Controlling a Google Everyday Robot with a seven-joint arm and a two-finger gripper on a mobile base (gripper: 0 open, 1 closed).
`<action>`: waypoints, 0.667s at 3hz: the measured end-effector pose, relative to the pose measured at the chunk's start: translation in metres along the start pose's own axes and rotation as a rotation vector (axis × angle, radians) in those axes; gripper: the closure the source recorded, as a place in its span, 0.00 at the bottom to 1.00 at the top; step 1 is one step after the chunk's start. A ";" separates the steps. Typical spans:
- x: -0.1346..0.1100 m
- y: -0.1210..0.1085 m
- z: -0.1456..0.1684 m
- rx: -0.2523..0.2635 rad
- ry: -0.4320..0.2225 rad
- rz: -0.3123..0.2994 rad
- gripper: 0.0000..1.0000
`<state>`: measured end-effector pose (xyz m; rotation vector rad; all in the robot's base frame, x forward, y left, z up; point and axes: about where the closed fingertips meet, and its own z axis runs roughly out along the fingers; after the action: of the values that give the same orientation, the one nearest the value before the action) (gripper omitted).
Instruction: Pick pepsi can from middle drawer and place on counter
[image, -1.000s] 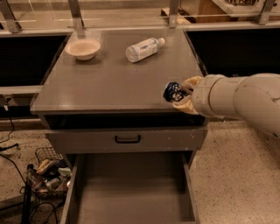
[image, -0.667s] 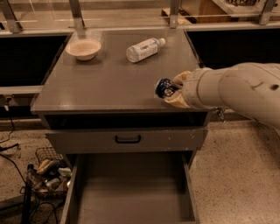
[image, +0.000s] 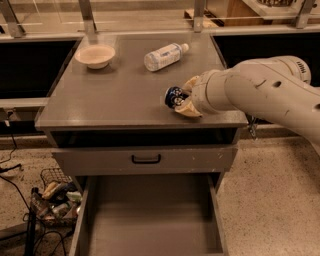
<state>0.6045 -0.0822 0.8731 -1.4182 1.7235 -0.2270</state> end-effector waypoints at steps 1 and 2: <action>-0.010 -0.026 0.031 -0.015 -0.004 -0.003 1.00; -0.020 -0.032 0.064 -0.063 -0.011 -0.004 1.00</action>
Offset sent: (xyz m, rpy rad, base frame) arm 0.0969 0.0450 -0.0258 0.0027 0.0999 0.0656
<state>0.6718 -0.0520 0.8639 -1.4663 1.7327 -0.1683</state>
